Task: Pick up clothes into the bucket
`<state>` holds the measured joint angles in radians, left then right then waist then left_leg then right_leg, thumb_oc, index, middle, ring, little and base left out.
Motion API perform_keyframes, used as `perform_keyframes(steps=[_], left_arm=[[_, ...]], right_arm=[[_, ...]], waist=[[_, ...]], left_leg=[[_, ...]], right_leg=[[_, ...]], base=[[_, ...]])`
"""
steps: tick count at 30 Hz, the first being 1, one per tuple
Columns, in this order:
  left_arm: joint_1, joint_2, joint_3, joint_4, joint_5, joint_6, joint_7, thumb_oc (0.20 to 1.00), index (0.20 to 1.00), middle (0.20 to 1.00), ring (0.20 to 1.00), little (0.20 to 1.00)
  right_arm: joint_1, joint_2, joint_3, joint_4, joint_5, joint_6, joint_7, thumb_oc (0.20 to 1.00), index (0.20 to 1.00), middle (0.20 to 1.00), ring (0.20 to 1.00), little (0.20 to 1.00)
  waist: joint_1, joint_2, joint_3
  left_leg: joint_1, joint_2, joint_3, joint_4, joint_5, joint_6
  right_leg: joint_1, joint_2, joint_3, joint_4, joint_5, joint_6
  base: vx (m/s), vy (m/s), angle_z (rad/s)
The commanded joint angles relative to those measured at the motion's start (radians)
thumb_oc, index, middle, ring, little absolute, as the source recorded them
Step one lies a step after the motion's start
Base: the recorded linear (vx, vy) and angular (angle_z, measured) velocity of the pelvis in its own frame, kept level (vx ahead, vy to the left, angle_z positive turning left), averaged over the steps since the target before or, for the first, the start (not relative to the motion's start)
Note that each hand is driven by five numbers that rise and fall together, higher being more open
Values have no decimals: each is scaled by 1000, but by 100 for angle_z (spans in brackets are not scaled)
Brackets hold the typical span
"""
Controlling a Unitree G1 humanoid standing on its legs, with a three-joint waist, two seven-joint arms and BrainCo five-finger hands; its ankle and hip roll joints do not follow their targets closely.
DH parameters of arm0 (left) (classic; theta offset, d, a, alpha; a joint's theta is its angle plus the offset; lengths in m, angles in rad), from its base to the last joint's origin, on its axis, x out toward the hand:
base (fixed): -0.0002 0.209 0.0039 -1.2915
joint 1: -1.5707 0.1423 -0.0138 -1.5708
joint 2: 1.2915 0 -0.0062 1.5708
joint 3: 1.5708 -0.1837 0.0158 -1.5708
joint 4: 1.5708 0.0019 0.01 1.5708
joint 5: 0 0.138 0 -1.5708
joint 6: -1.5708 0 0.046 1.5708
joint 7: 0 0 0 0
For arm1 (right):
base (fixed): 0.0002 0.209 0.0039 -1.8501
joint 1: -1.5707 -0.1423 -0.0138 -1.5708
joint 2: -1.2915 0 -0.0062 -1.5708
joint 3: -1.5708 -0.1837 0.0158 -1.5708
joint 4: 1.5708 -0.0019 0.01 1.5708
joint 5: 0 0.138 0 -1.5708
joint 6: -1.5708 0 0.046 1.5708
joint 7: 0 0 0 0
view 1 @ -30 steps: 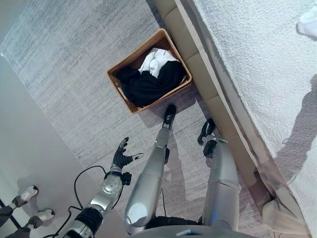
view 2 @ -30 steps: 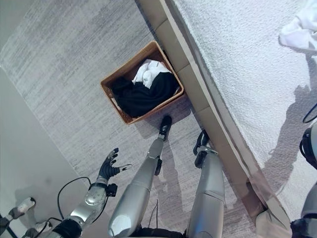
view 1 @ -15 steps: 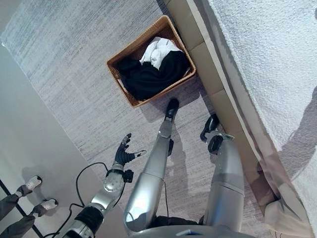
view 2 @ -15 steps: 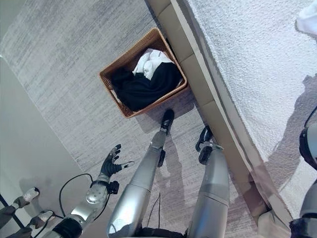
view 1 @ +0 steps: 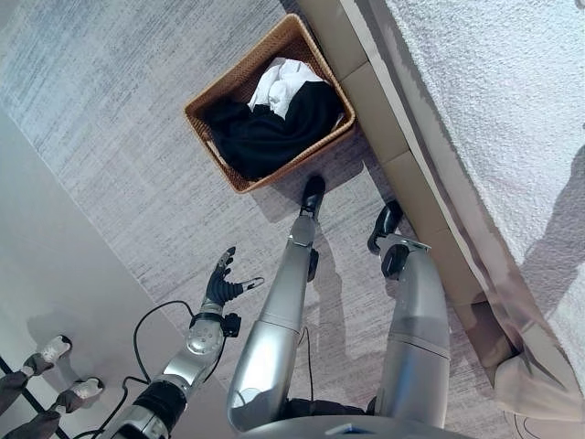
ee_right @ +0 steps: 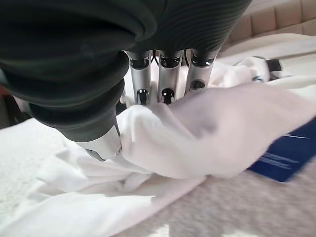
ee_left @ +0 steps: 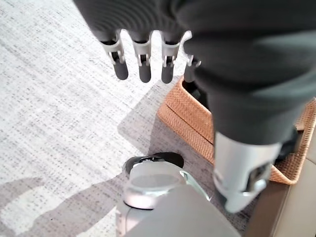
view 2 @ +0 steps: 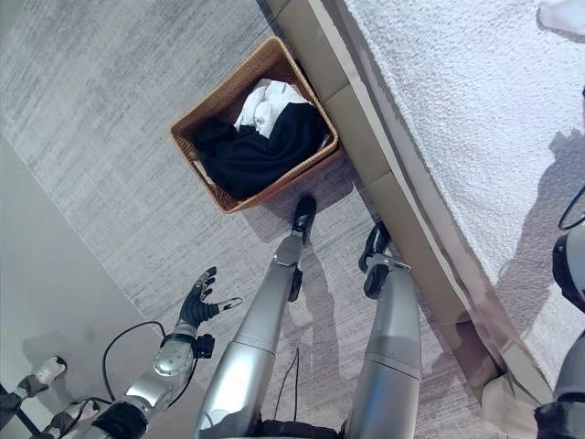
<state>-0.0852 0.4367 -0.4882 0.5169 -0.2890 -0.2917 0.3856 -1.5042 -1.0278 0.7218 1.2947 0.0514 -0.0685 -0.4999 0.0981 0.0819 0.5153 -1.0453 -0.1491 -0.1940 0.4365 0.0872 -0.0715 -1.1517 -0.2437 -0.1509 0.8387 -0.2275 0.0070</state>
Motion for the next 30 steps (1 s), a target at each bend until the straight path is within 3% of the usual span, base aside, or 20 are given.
perform_keyframes(steps=[1, 12, 13, 20, 30], left_arm=[[44, 45, 57, 16, 14, -27, 25, 1000, 1000, 1000, 1000, 1000], [14, 72, 92, 59, 52, -24, 6, 1000, 1000, 1000, 1000, 1000], [-6, 78, 97, 60, 56, -27, 1, 1000, 1000, 1000, 1000, 1000], [-38, 145, 148, -14, 71, -40, -40, 1000, 1000, 1000, 1000, 1000], [-66, 123, 178, -131, -40, -7, -169, 1000, 1000, 1000, 1000, 1000]], right_arm=[[7, -54, 52, -44, 26, -43, -64, 200, 200, 200, 200, 200], [40, -75, -14, -157, 38, -65, -100, 200, 200, 200, 200, 200], [33, -84, -25, -174, 43, -70, -100, 200, 200, 200, 200, 200], [92, -99, -83, -355, 27, -93, -77, 200, 200, 200, 200, 200], [264, -71, -176, -543, 34, -103, 37, 200, 200, 200, 200, 200]], waist=[[-15, -38, 5], [-27, -90, 5], [-28, -96, 5], [-44, -134, 5], [-97, -161, -191]], left_leg=[[62, 27, -10, 70, -130, 12], [255, 55, 8, 29, -143, 12], [267, 55, 9, 17, -113, 13], [552, 74, 32, -52, -136, 16], [837, 102, 69, -235, -123, 17]], right_leg=[[83, -2, 80, -43, 18, 72], [318, 27, 55, -178, 65, 87], [340, 28, 46, -212, 102, 83], [652, 53, 41, -367, 144, 97], [932, 72, 21, -560, 184, 128]], base=[[-22, 51, -7], [-36, 39, -11], [-77, 95, -11], [35, 61, -17], [117, 42, -16]])
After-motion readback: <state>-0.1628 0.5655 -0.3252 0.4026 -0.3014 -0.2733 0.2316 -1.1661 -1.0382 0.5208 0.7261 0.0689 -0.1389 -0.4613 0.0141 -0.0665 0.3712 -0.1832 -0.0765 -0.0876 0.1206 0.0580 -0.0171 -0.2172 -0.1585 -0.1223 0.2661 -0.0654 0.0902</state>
